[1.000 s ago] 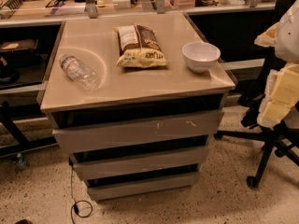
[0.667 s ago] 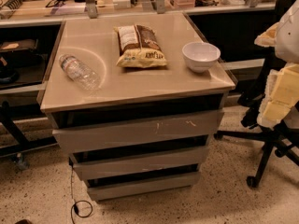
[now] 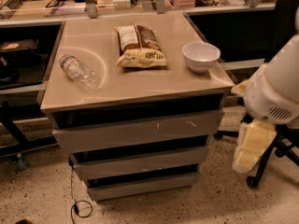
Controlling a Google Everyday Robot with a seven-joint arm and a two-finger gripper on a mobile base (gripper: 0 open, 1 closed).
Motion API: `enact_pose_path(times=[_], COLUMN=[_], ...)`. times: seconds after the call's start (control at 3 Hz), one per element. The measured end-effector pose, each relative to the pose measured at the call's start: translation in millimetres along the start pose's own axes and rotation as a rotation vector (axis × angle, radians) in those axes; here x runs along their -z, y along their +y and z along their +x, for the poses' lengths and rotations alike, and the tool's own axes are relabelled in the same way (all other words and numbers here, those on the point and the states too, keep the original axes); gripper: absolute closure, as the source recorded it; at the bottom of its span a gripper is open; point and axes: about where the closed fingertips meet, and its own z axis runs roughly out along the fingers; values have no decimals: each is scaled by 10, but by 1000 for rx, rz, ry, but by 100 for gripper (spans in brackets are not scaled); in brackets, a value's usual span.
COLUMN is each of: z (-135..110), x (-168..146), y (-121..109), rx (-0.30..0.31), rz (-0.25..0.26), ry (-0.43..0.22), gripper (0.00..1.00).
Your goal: Open middle drawer
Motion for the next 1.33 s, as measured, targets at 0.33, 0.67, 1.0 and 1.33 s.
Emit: enact_pose_path(times=[0.33, 0.67, 1.0, 1.33], z=[-29, -90, -90, -50], x=[-734, -1405, -1399, -1821], y=[286, 487, 485, 531], rx=[17, 27, 27, 33], rz=[-96, -171, -171, -186], ry=[-13, -17, -17, 9], gripper=[0, 0, 0, 0])
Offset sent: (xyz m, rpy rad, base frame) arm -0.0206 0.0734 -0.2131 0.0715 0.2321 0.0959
